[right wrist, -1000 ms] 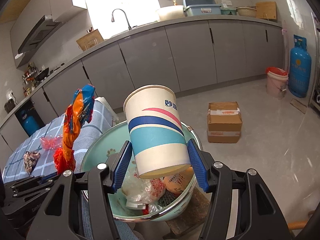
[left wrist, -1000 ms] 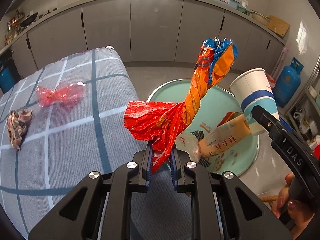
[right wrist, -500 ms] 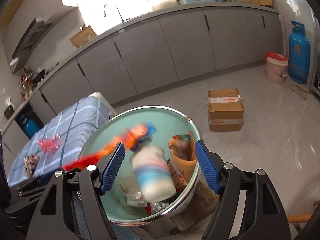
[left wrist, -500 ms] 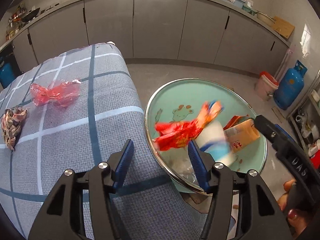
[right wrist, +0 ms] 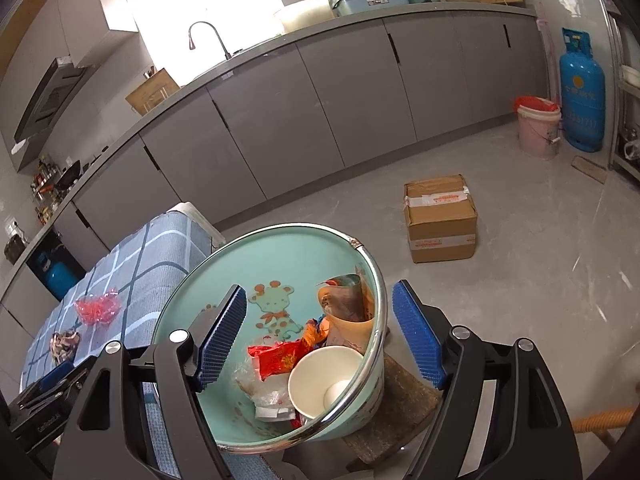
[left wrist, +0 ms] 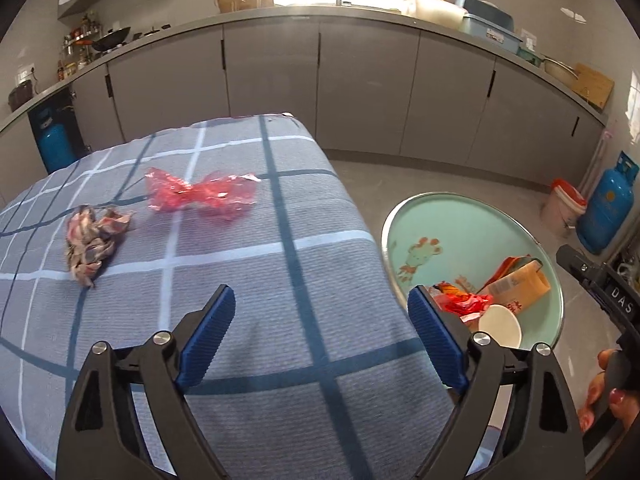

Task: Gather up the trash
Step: 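Move left tool to the plaid rag and grasp it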

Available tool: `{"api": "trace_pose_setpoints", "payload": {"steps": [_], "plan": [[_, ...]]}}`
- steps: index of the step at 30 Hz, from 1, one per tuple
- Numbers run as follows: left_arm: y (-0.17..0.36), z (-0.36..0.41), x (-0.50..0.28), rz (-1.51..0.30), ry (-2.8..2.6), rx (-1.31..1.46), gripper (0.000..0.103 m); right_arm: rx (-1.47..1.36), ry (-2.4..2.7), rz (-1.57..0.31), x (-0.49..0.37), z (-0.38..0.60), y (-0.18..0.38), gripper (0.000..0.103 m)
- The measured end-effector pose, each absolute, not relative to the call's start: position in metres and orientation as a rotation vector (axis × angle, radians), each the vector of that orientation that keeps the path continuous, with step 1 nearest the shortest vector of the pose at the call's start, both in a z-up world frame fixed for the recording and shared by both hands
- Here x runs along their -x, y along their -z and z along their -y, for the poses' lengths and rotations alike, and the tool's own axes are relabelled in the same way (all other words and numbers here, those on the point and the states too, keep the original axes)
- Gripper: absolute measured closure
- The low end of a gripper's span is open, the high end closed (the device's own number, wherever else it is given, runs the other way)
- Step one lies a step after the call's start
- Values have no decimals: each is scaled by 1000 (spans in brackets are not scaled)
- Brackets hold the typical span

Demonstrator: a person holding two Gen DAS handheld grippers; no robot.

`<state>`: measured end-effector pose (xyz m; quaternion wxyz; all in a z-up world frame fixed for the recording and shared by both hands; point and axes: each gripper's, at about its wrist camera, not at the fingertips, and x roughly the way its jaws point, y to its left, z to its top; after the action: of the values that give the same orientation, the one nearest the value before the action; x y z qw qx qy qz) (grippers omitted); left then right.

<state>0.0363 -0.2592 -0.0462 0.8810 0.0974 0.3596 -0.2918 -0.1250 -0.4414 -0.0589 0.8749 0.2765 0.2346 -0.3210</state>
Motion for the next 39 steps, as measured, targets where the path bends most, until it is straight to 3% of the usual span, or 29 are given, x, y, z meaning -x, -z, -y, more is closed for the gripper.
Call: {"api": "trace_pose_setpoints", "payload": {"steps": [27, 39], "plan": [[55, 111, -113, -794, 328, -80, 15, -290, 569, -532, 59, 374, 43, 24], [56, 87, -147, -810, 290, -70, 15, -226, 493, -544, 30, 335, 39, 22]]}}
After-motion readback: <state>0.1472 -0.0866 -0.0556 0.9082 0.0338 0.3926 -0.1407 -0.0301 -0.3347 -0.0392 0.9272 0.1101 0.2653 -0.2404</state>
